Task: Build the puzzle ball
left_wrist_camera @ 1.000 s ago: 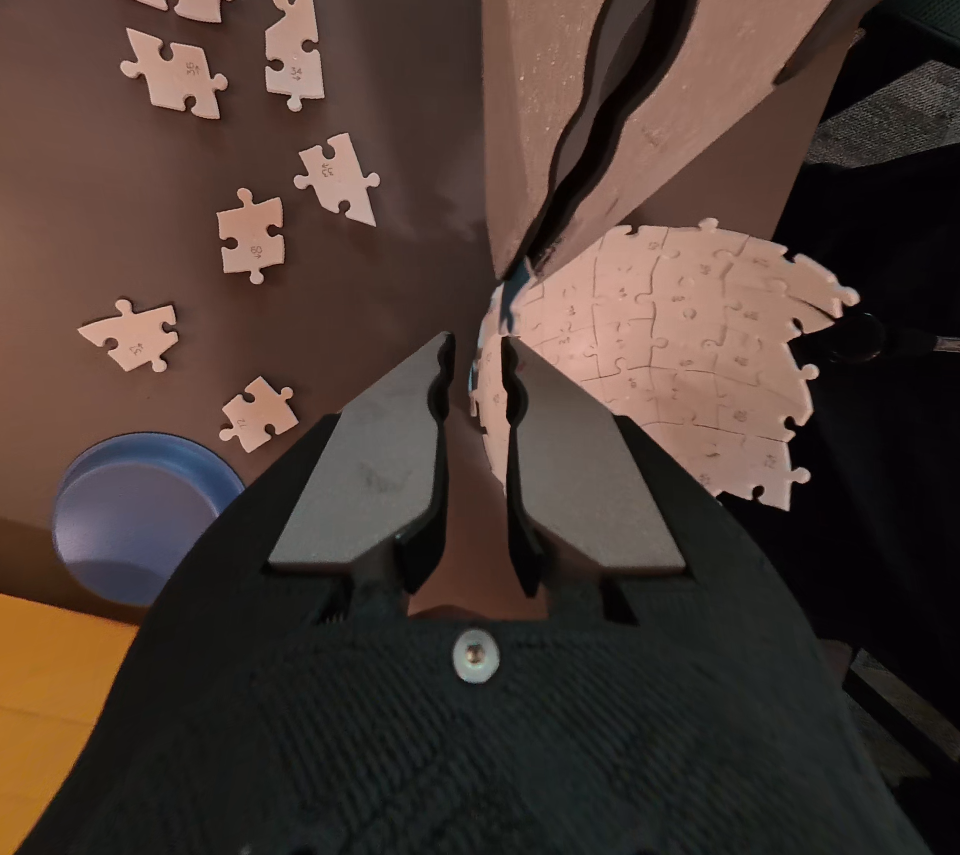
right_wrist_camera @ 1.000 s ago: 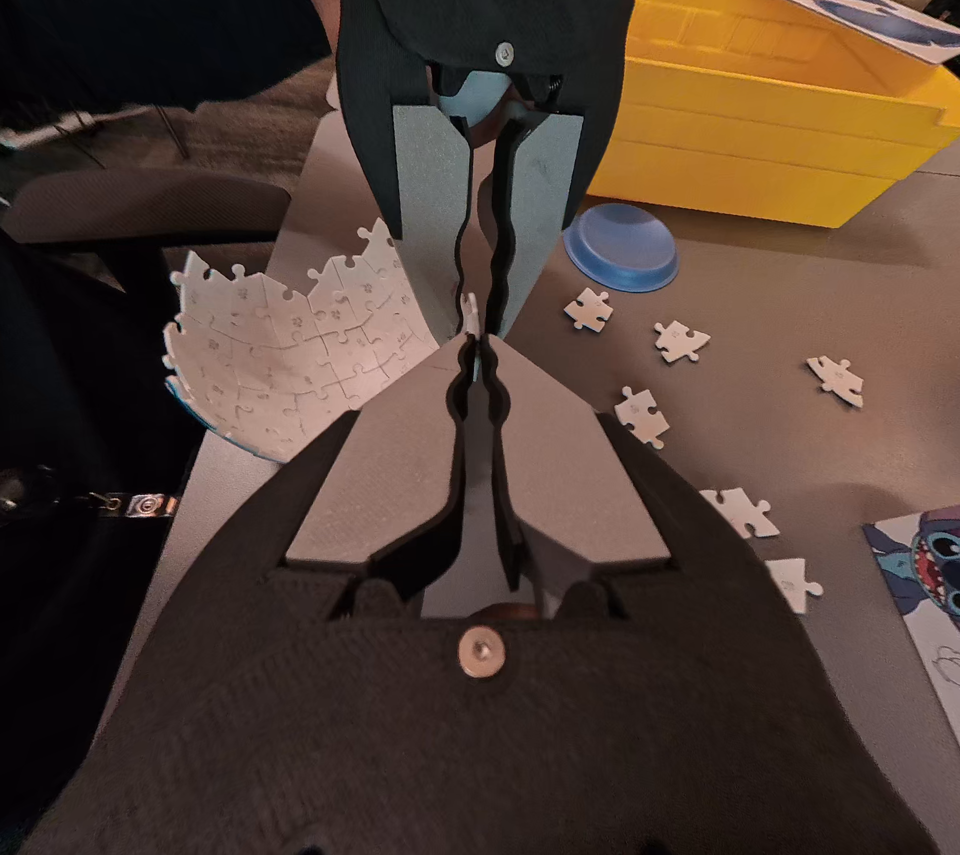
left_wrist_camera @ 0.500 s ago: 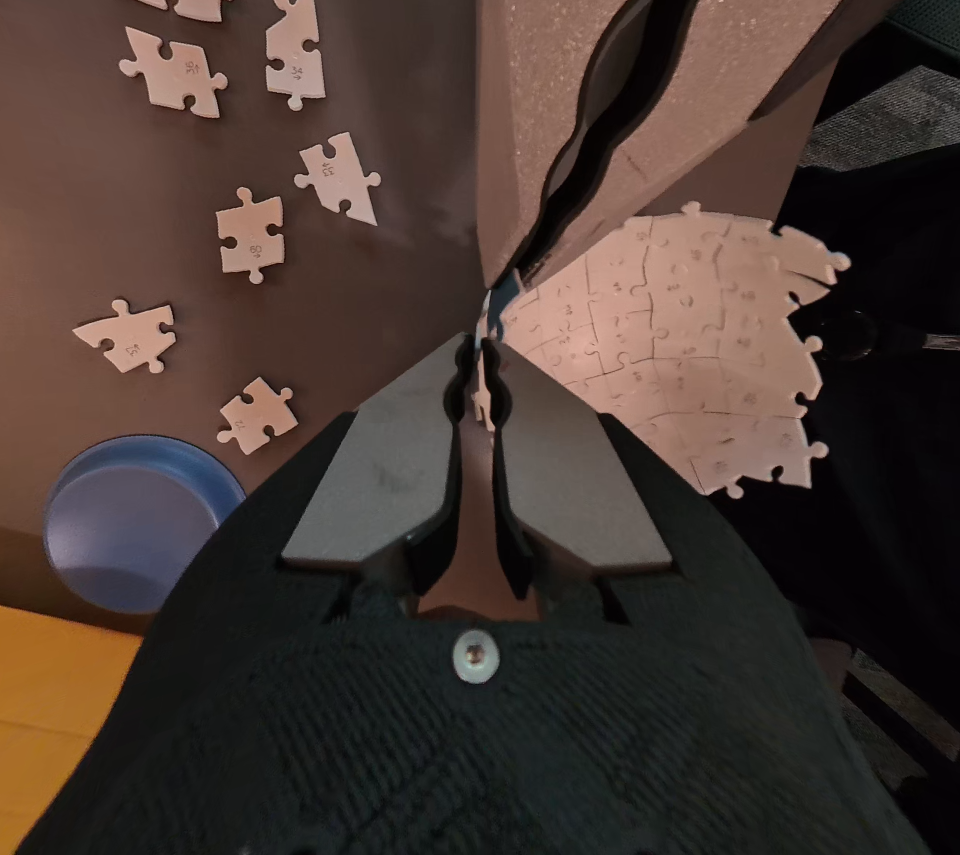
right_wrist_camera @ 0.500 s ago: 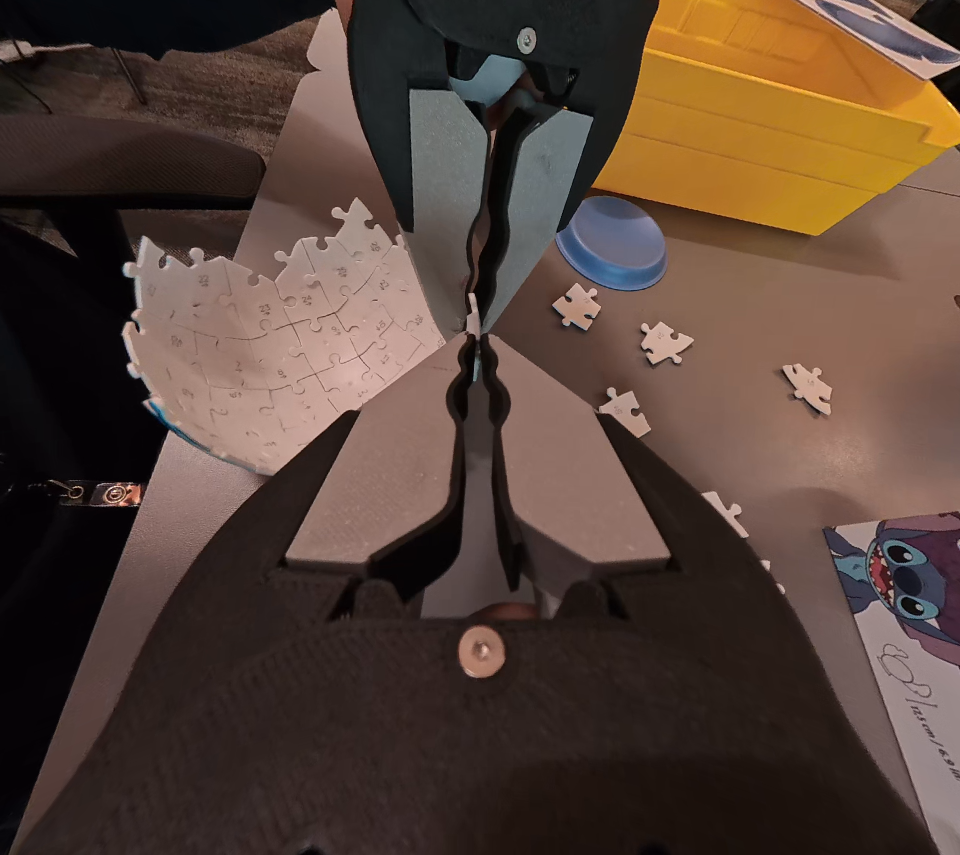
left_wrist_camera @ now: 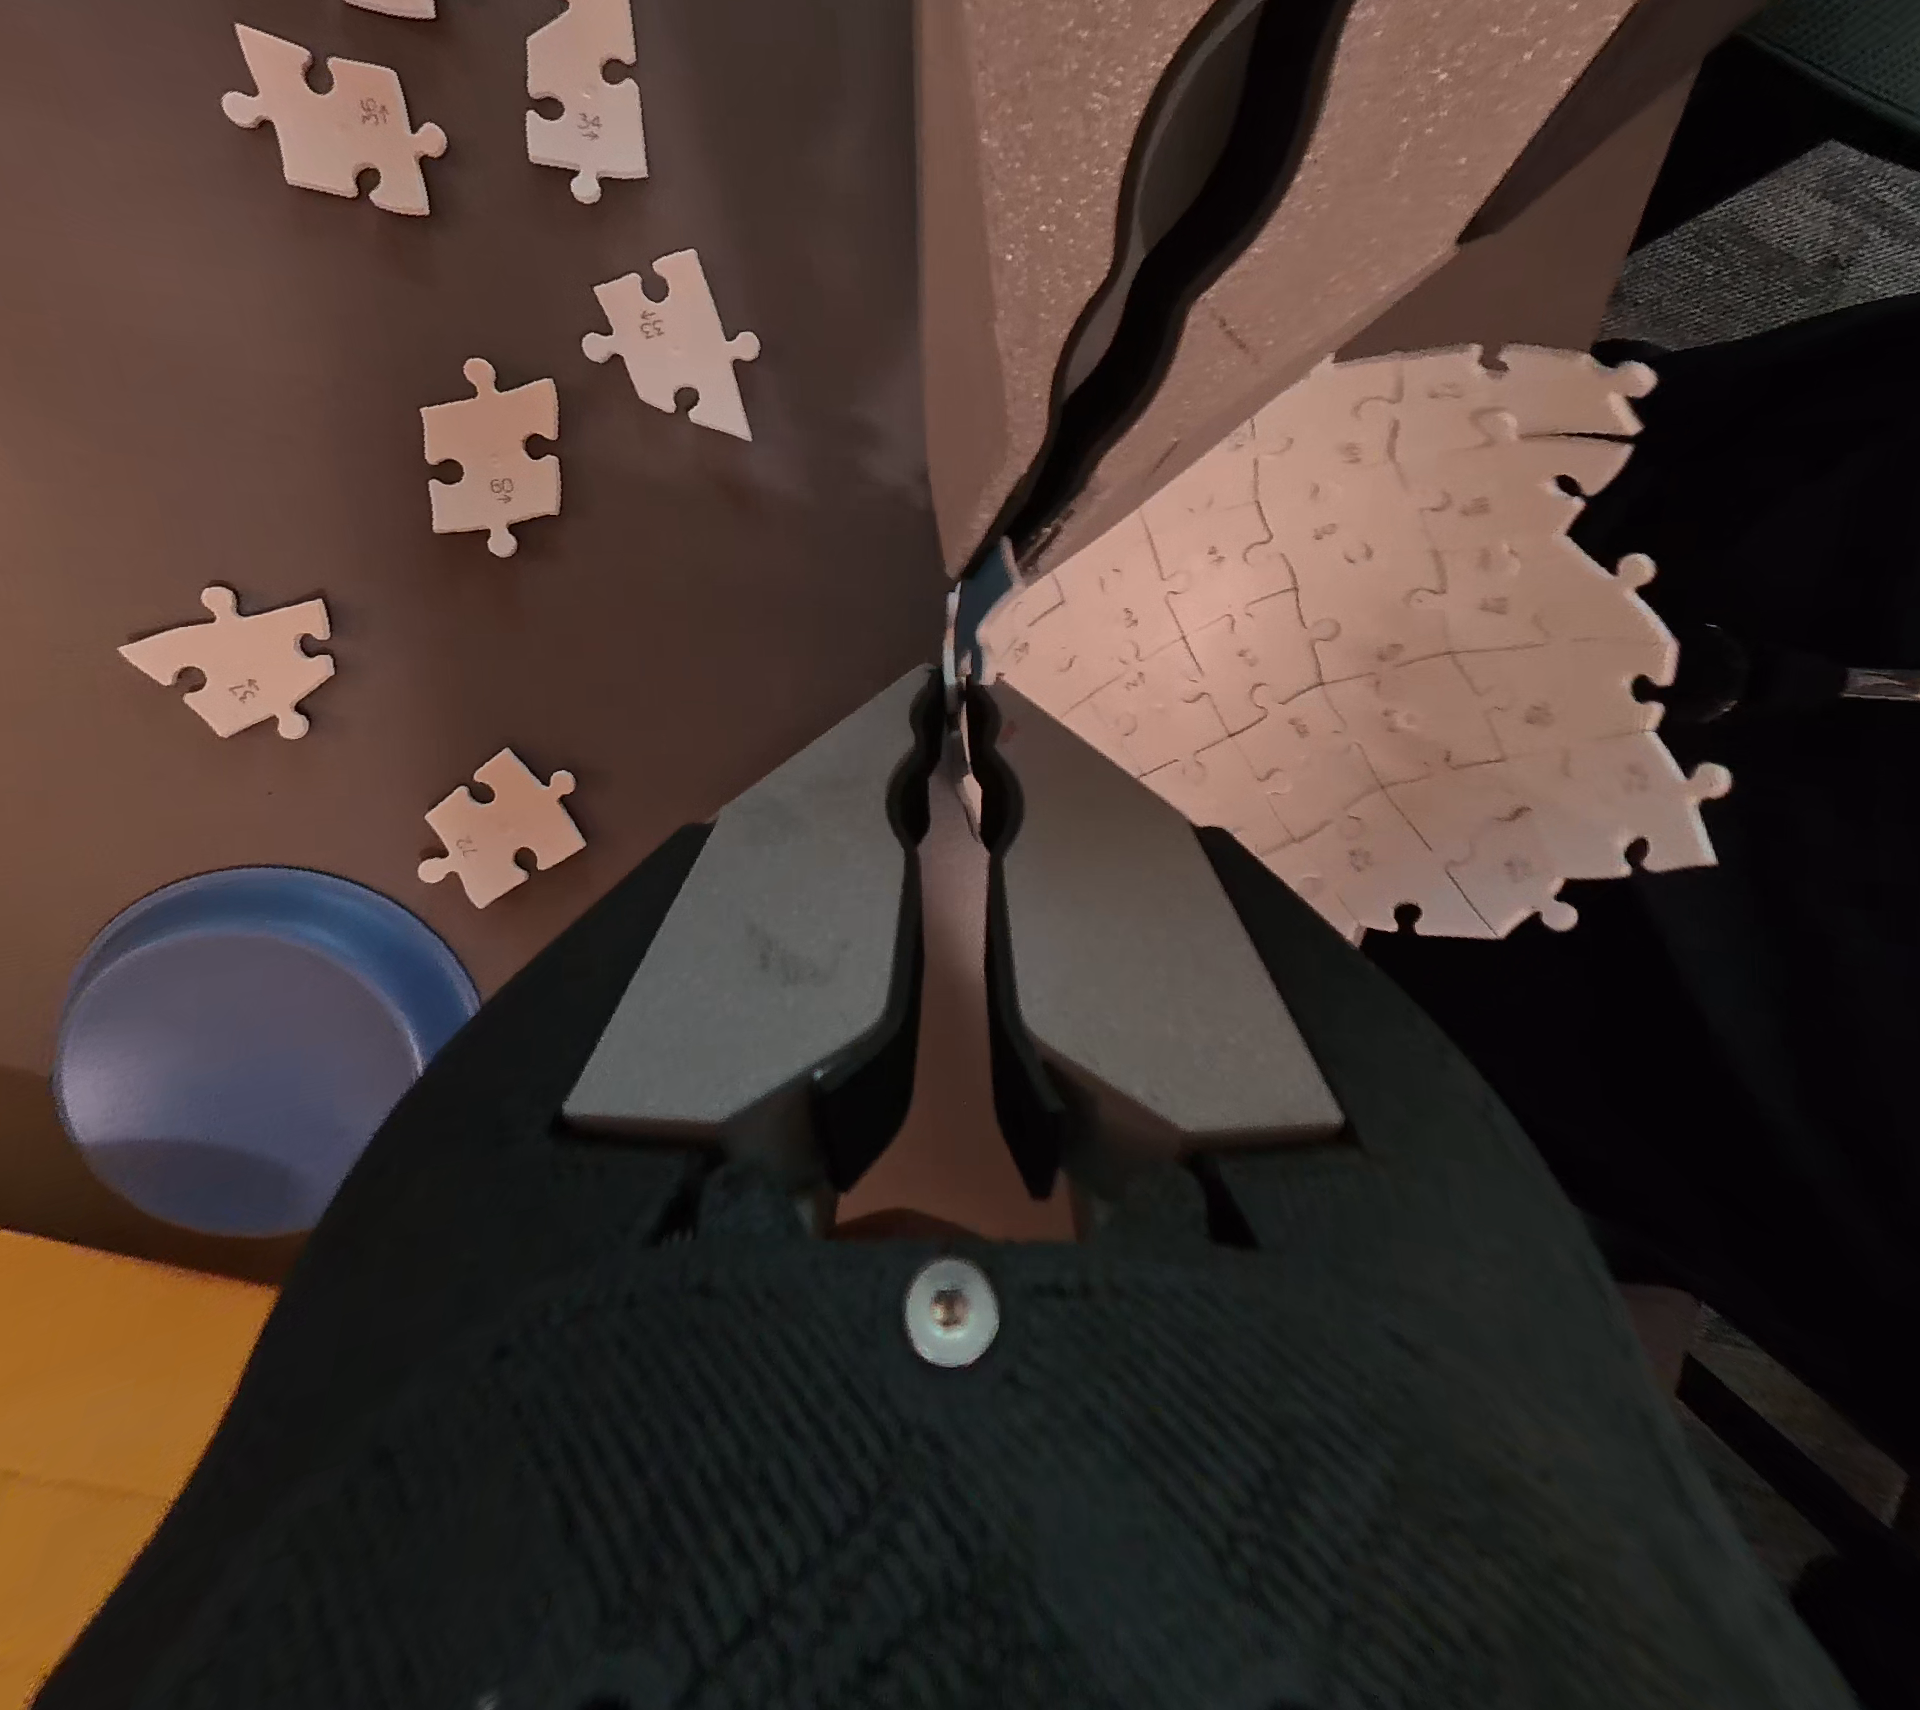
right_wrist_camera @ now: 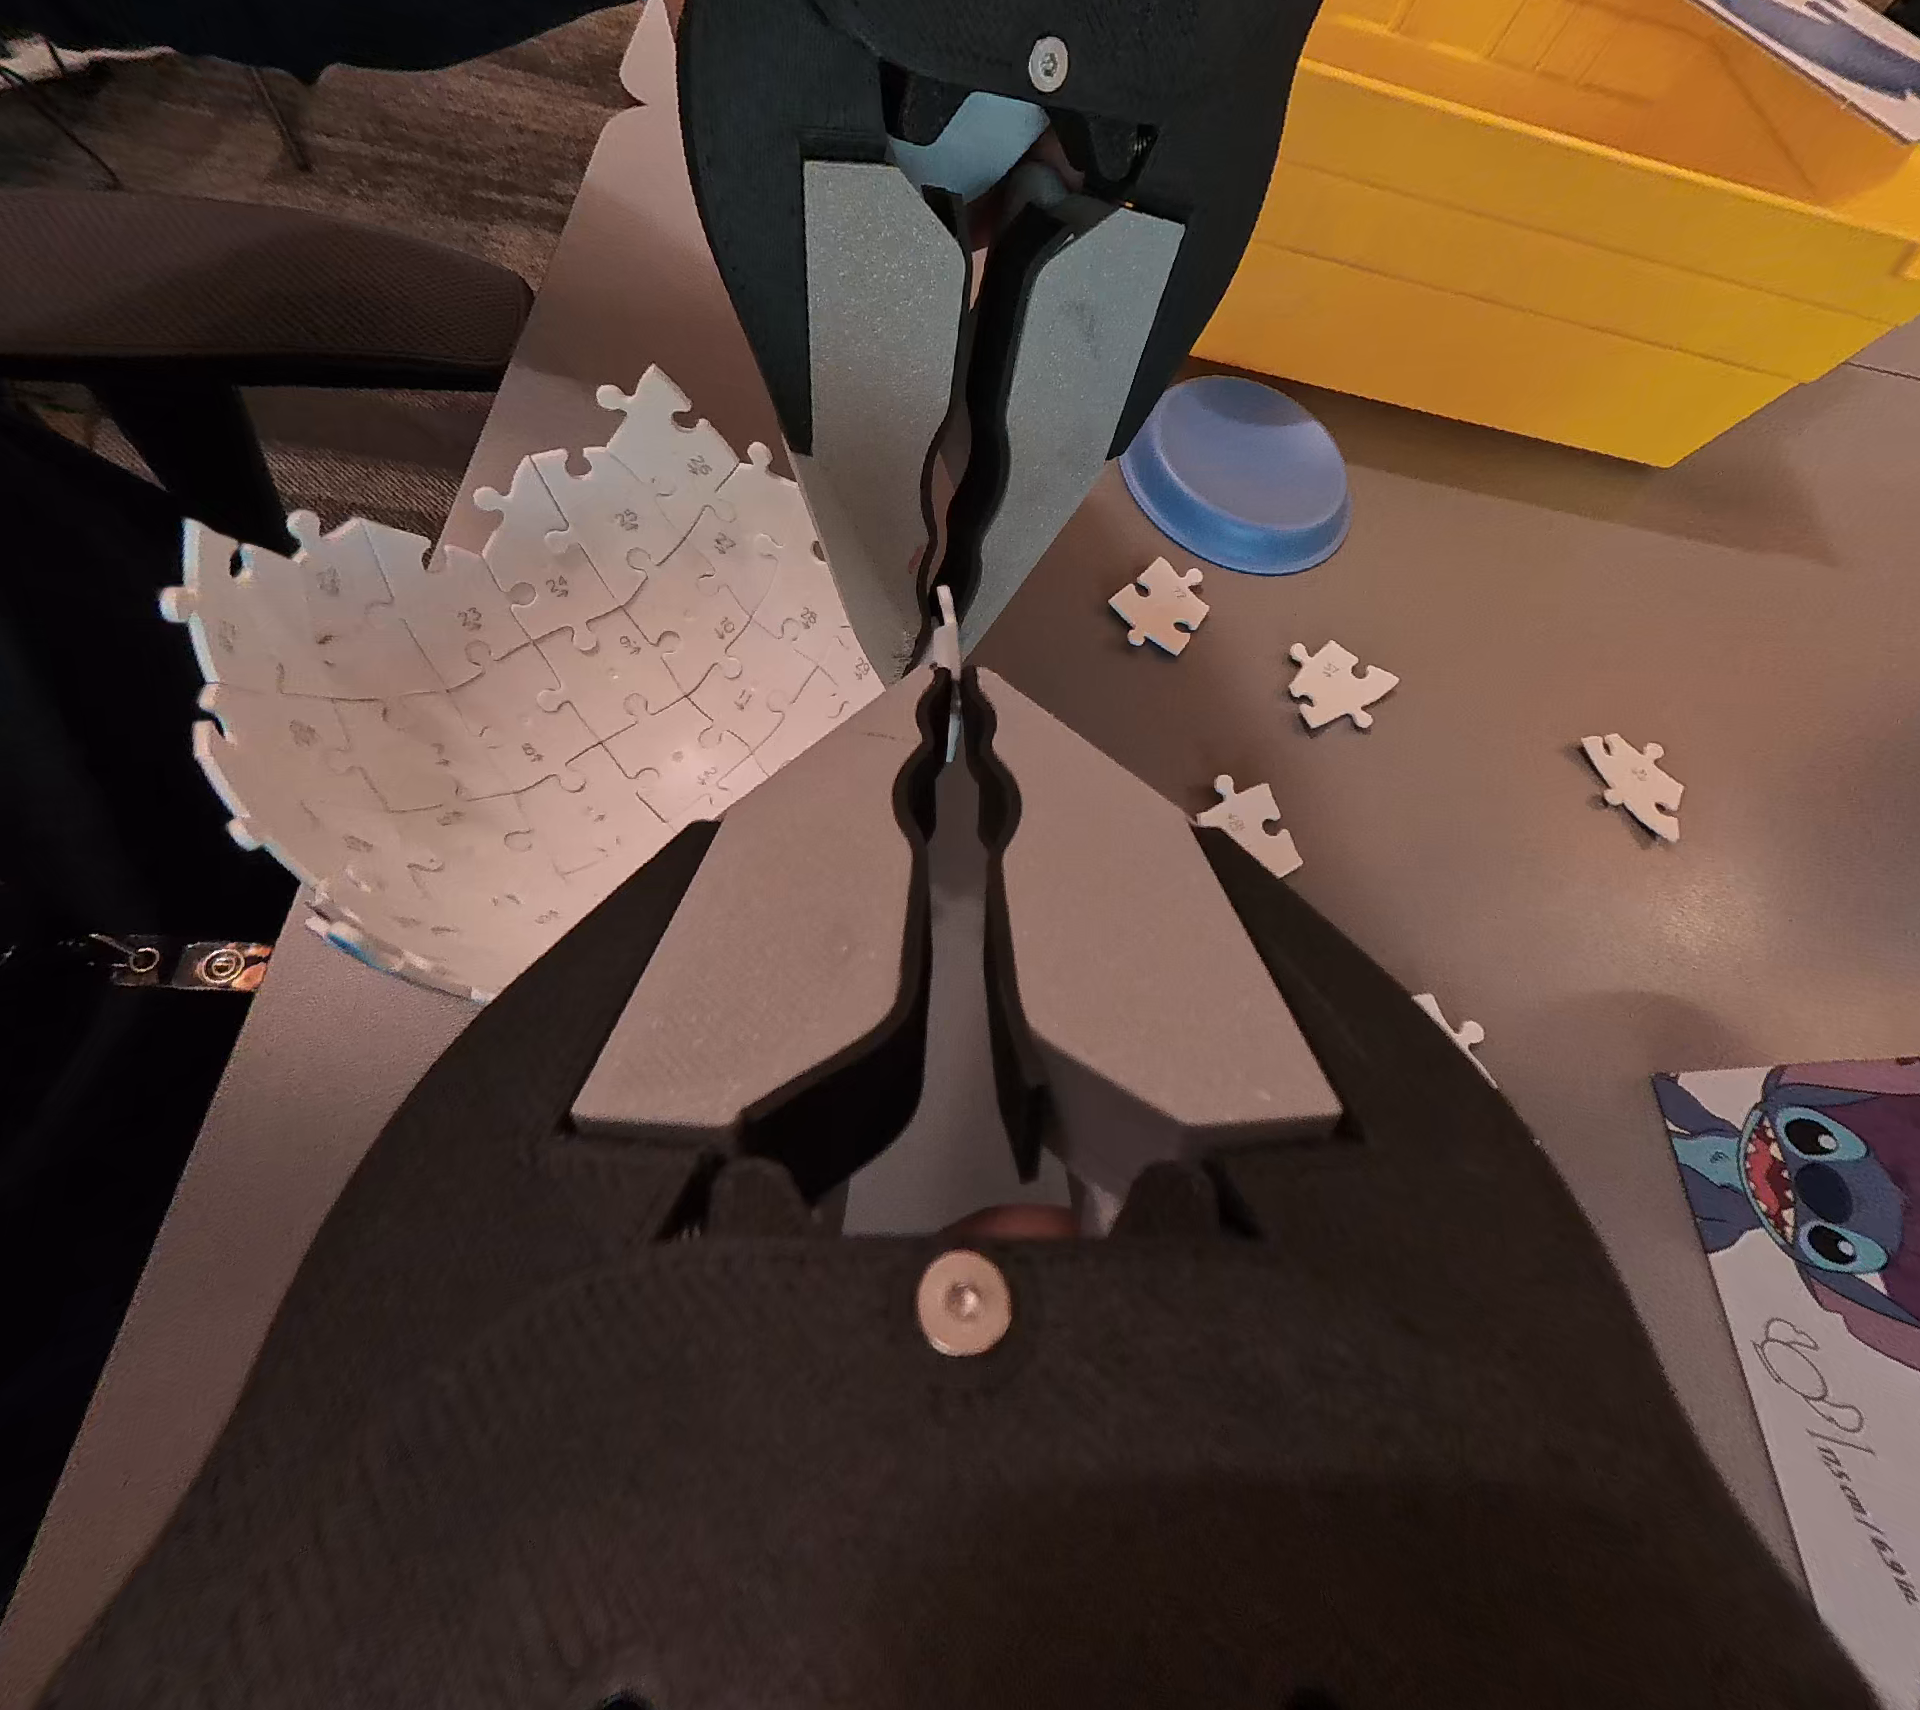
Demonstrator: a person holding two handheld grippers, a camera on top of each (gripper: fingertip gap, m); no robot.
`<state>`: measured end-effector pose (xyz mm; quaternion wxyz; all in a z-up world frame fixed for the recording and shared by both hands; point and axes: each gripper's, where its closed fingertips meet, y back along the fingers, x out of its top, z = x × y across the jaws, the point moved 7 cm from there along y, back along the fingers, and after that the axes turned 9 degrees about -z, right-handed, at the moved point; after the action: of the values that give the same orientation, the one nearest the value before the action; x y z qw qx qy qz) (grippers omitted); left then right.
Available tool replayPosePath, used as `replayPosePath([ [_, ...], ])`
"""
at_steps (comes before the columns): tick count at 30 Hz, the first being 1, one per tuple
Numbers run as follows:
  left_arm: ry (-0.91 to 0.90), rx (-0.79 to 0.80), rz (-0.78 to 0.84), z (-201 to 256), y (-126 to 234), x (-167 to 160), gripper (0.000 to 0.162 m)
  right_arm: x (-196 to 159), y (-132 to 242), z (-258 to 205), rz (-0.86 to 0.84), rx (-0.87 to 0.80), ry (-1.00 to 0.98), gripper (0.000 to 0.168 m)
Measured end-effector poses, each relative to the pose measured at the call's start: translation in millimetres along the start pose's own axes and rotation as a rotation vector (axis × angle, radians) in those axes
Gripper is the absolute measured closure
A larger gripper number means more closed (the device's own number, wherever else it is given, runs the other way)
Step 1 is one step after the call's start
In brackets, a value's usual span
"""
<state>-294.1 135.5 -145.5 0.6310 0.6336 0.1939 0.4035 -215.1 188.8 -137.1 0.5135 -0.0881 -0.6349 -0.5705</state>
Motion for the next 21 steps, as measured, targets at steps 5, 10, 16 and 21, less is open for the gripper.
replayPosePath([
  [5,0.009,-0.009,0.008,0,0,-1,0.160,-2,-1,1,0.021,0.014,-0.003,0.168],
  [10,0.016,-0.015,0.000,-3,-2,-2,0.160,-6,-5,4,0.021,0.023,0.000,0.168],
  [16,0.015,-0.018,-0.021,-11,-7,0,0.158,-9,-7,10,0.014,0.022,-0.016,0.168],
  [21,0.020,-0.038,-0.032,-18,-12,0,0.157,-13,-7,16,0.030,0.048,-0.068,0.168],
])
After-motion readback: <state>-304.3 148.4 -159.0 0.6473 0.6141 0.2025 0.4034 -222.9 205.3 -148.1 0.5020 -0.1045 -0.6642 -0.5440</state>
